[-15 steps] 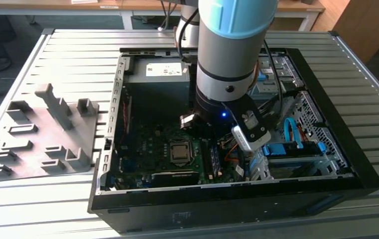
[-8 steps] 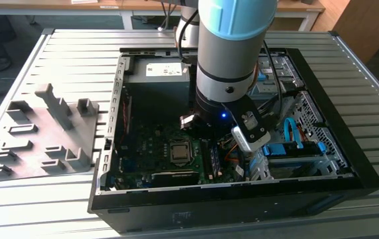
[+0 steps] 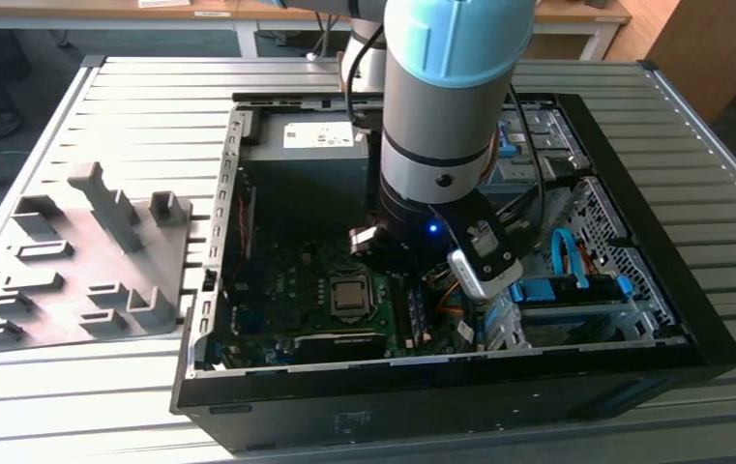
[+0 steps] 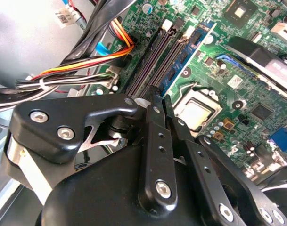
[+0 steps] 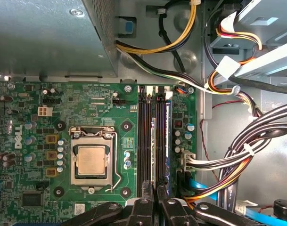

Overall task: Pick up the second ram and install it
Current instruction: 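Insert the second ram into the second slot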

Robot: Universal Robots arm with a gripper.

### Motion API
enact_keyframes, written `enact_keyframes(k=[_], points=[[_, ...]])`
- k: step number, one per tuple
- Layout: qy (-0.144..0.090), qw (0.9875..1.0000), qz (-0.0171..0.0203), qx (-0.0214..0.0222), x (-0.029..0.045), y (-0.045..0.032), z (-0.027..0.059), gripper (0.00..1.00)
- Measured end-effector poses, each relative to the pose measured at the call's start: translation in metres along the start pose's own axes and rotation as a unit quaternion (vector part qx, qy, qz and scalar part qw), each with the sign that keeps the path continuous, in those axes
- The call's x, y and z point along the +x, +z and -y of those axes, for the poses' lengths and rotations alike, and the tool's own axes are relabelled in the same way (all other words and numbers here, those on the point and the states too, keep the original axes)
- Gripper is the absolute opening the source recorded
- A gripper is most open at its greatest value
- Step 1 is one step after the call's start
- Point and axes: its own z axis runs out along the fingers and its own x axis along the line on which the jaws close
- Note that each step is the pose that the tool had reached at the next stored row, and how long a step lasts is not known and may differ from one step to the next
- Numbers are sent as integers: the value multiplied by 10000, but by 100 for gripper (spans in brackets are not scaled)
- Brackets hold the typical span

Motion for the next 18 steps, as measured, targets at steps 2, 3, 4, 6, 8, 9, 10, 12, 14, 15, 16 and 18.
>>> enact_keyframes(k=[2,3,4,6,8,9,10,12,14,15,16,18], points=[[-1,10000,0,1,1,5,0,14],[0,10000,0,1,4,8,0,14],[1,10000,0,1,11,11,0,14],[0,10000,0,1,31,18,0,14],[0,10000,0,1,56,21,-3,14],[0,10000,0,1,66,23,-7,14],[0,10000,0,1,76,24,-13,14],[0,10000,0,0,92,26,-28,14],[0,10000,0,1,99,29,-43,14],[0,10000,0,1,100,36,-52,14],[0,10000,0,1,100,45,-66,14],[5,10000,0,2,101,66,-103,14]])
